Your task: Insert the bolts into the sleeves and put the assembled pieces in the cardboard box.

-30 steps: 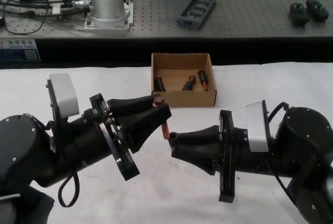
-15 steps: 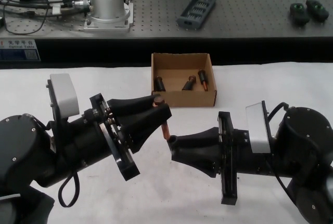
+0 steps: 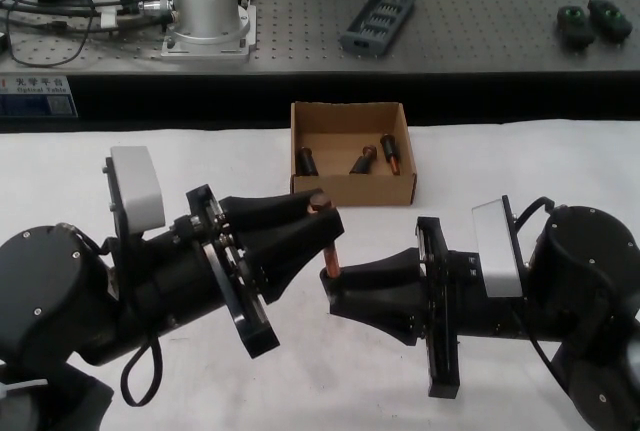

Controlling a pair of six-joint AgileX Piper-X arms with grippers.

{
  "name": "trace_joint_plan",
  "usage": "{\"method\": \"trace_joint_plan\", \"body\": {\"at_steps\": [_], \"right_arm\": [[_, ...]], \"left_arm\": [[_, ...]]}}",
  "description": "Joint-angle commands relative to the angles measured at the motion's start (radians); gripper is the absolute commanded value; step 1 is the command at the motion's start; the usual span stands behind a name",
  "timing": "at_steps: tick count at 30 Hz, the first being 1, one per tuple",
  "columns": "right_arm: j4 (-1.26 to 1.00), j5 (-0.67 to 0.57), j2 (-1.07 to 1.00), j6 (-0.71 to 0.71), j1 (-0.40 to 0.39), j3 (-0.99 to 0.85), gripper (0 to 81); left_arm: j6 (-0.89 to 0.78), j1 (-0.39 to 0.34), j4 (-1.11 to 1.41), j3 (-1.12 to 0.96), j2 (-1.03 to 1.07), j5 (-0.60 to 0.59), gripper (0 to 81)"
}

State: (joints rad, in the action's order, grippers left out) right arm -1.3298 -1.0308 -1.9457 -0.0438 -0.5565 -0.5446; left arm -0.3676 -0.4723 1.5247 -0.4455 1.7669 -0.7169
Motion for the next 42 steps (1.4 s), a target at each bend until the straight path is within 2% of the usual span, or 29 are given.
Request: {"method": "trace_joint_plan", "body": {"at_steps": [1,23,33,42], "right_arm": [[-0.009,-0.019,-0.005,0.006,0.0,-0.009,7.1],[-0.009,-0.019,-0.005,0.006,0.0,-0.009,7.1],[-0.016,-0.019,-0.005,-0.012,0.0,-0.009,7.1],[-0.097,-0.019,-0.005,-0.15,0.031,-0.009,7.1]], "left_arm": [[0.032,-0.005,-0.017,-0.01,-0.002,-0.002,0.6],[0.07,-0.005,-0.11,-0.01,-0.002,-0.002,0.6],[0.106,-0.005,-0.14,-0.008,-0.002,-0.071,0.6],[0.188,-0.005,-0.14,0.016,-0.002,-0.064,0.6]]}}
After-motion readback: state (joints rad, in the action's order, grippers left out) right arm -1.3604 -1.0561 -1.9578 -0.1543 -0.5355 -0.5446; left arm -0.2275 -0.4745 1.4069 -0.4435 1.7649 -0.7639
